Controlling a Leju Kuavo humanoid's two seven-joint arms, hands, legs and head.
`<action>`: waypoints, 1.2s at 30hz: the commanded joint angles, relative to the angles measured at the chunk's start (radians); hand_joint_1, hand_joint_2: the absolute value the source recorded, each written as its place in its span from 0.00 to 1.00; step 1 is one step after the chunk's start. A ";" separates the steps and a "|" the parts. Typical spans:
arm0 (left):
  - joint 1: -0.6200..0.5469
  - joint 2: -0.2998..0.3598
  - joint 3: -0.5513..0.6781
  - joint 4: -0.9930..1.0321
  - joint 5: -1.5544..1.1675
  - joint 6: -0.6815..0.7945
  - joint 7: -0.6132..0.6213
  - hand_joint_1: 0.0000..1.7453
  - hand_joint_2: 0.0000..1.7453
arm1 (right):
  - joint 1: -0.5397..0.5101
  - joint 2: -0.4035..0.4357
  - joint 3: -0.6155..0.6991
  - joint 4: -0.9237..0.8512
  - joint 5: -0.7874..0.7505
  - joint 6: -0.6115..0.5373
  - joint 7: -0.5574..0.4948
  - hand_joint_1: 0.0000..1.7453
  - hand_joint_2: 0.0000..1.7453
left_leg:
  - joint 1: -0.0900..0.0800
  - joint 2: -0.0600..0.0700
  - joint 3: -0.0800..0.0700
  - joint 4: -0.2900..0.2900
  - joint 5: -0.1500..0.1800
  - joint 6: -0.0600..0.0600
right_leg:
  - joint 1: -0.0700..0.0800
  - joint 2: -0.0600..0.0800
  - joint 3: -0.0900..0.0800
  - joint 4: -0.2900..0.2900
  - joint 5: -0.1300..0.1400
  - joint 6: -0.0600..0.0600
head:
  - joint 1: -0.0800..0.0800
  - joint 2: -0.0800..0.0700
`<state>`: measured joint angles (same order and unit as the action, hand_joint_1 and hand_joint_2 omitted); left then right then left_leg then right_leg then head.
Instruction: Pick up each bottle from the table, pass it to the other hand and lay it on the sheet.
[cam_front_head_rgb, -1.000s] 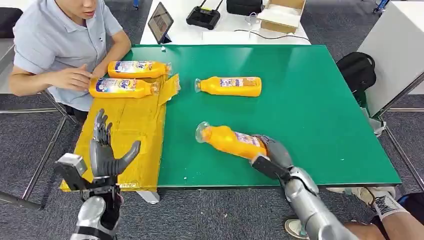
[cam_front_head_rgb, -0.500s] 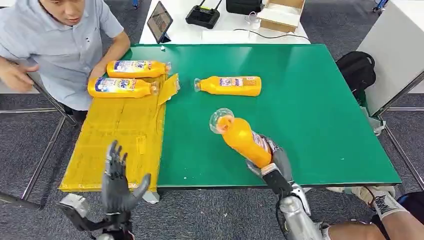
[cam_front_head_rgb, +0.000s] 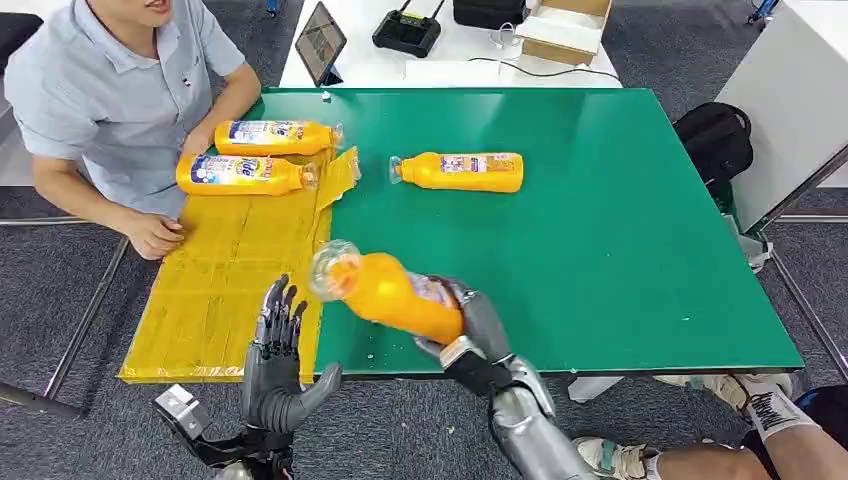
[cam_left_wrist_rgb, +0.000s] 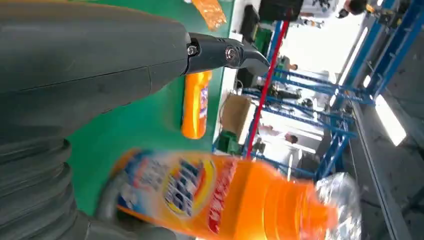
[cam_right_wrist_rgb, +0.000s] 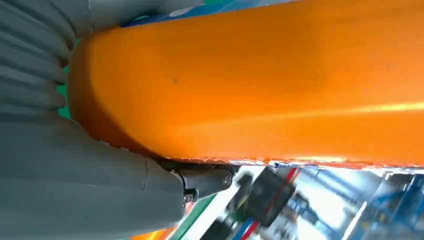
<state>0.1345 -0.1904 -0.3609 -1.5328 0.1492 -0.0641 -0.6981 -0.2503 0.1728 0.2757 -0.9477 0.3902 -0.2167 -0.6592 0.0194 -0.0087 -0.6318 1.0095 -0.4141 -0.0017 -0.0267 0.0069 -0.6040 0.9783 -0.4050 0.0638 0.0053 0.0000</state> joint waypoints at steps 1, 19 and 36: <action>-0.054 0.007 0.000 0.082 0.045 -0.080 0.000 0.00 1.00 | -0.091 0.080 0.191 0.233 0.033 -0.010 -0.016 1.00 1.00 | 0.000 0.003 0.004 -0.001 -0.001 0.001 | 0.001 0.002 0.003 -0.001 0.000 -0.002 | 0.000 0.000; -0.089 -0.010 0.014 0.159 0.040 -0.140 0.013 0.00 1.00 | -0.185 0.116 0.298 0.331 0.047 -0.005 0.063 0.99 1.00 | 0.000 0.001 0.003 -0.001 -0.001 0.001 | 0.001 0.000 0.003 -0.001 -0.001 -0.002 | 0.000 0.000; -0.114 -0.013 0.029 0.176 -0.062 -0.048 0.057 1.00 1.00 | -0.195 0.108 0.398 0.335 0.149 -0.066 0.115 0.00 1.00 | 0.000 0.000 0.003 -0.001 -0.001 0.001 | 0.001 -0.001 0.003 -0.001 -0.001 -0.002 | 0.000 0.000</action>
<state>0.0658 -0.1972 -0.3185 -1.4389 0.0874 -0.1042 -0.6890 -0.4020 0.2842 0.5596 -0.6760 0.4883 -0.2568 -0.5554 0.0193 -0.0089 -0.6318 1.0095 -0.4139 -0.0017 -0.0268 0.0068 -0.6041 0.9784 -0.4049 0.0638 0.0050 0.0000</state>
